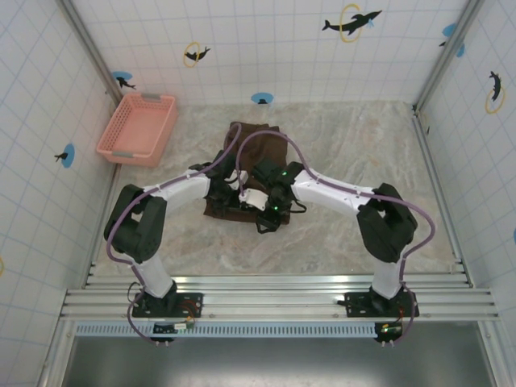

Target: Roll up the long pants

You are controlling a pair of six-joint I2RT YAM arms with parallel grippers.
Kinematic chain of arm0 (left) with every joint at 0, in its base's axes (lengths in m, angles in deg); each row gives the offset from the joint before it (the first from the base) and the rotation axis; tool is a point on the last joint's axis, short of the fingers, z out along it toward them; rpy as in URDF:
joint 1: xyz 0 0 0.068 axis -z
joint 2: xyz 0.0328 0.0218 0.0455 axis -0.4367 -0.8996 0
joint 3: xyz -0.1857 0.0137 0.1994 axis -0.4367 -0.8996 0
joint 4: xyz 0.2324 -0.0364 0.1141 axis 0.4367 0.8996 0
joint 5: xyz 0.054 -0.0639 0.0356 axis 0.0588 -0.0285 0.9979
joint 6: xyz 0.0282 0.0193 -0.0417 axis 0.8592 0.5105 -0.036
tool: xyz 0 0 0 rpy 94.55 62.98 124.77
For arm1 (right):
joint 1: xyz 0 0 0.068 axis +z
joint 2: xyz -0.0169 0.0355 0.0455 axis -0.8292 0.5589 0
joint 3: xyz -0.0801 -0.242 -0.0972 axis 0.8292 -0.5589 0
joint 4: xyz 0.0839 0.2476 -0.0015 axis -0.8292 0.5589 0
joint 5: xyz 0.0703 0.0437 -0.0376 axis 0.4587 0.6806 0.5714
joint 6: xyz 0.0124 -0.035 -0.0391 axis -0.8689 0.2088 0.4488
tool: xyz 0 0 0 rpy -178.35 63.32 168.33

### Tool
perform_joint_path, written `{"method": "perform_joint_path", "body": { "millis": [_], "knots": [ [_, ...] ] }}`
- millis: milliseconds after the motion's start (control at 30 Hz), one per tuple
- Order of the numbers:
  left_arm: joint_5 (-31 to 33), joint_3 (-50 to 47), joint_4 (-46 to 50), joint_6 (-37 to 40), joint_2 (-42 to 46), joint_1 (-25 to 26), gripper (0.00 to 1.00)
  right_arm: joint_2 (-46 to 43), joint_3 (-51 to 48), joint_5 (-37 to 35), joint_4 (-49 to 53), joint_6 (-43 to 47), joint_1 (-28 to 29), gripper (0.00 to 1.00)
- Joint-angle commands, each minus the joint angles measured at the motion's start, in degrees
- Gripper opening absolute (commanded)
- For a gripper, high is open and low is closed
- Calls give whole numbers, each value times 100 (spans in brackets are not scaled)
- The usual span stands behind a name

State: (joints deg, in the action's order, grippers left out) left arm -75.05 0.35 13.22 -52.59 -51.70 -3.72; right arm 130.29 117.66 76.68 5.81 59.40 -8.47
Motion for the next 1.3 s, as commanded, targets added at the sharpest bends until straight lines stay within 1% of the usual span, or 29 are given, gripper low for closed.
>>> {"method": "perform_joint_path", "body": {
  "millis": [0, 67, 233, 400, 467, 567, 700, 800, 867, 933, 967, 1067, 1167, 1267],
  "knots": [
    [223, 51, 262, 140, -112, -31, 97, 480, 349, 211, -325, 368, -424, 48],
    [256, 63, 360, 208, -78, -27, 98, 679, 502, 306, -454, 335, -636, 46],
    [362, -3, 406, 298, 103, -39, 97, 931, 699, 385, -590, 266, -909, 46],
    [292, 72, 532, 419, 128, -39, 97, 1361, 877, 552, -640, 79, -1033, 46],
    [341, 190, 730, 594, 195, -39, 98, 1544, 893, 563, -708, -4, -1028, 45],
    [690, 343, 1048, 1091, 624, -37, 97, 1711, 864, 571, -826, -138, -1020, 44],
    [1602, 405, 1495, 1815, 1478, -38, 97, 1638, 814, 498, -914, -150, -962, 45],
    [2153, 322, 1589, 2025, 1833, -38, 98, 1334, 721, 182, -940, -104, -873, 47],
    [2298, 358, 1652, 2023, 1776, -120, 98, 1078, 617, 6, -982, -77, -823, 51],
    [2171, 463, 1765, 1912, 1563, -308, 97, 671, 358, -120, -1187, 32, -730, 60],
    [2060, 500, 1787, 1883, 1480, -394, 98, 472, 211, -427, -1282, 82, -668, 63],
    [1937, 544, 1721, 1891, 1375, -584, 97, -103, -169, -1137, -1493, 363, -383, 66],
    [1851, 596, 1626, 1919, 1419, -793, 97, -635, -727, -2124, -1948, 864, 145, 69],
    [1626, 652, 1597, 1936, 1444, -1055, 97, -830, -1114, -2637, -2272, 1191, 591, 72]
  ]
}}
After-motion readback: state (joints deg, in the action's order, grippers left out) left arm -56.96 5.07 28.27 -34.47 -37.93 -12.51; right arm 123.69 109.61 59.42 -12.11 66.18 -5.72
